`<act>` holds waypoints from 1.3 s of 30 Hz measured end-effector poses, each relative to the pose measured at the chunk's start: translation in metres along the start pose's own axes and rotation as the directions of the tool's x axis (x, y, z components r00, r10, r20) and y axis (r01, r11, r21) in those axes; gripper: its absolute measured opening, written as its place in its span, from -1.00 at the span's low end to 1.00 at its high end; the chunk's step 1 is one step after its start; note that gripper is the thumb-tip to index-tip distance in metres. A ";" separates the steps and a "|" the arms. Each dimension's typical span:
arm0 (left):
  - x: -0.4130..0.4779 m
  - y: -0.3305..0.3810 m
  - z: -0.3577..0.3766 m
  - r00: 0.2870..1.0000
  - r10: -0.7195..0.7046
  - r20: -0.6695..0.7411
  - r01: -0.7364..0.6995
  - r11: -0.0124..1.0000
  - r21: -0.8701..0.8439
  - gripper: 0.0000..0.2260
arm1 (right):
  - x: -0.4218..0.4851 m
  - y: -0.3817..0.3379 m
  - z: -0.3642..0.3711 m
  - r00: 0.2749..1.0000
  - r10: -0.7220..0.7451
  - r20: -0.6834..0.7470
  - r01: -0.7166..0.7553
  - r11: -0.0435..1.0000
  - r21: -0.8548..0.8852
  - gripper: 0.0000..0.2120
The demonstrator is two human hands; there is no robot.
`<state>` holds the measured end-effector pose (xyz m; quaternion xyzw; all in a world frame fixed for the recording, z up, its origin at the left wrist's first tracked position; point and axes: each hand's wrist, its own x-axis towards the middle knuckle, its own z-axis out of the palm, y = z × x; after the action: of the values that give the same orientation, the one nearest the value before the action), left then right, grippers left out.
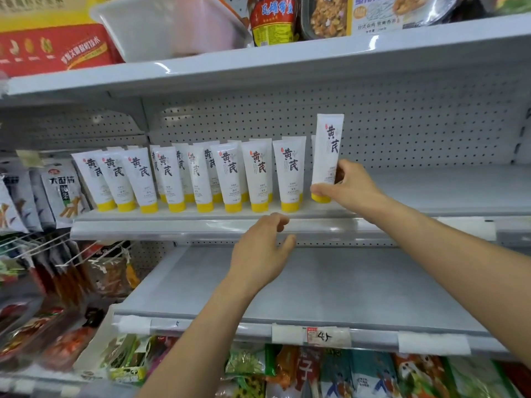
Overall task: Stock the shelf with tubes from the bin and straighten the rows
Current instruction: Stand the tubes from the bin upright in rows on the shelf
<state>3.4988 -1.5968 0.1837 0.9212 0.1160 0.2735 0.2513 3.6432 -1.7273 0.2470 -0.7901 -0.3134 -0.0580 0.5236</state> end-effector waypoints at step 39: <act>-0.044 -0.043 0.019 0.981 -0.181 -0.072 0.183 0.983 0.021 -0.69 | -0.081 0.037 0.055 0.919 -0.290 0.267 0.384 0.815 -0.435 -0.83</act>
<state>3.4700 -1.5833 0.1277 0.9000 0.2119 0.2797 0.2585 3.5860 -1.7241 0.1593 -0.8280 -0.4727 -0.1508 0.2612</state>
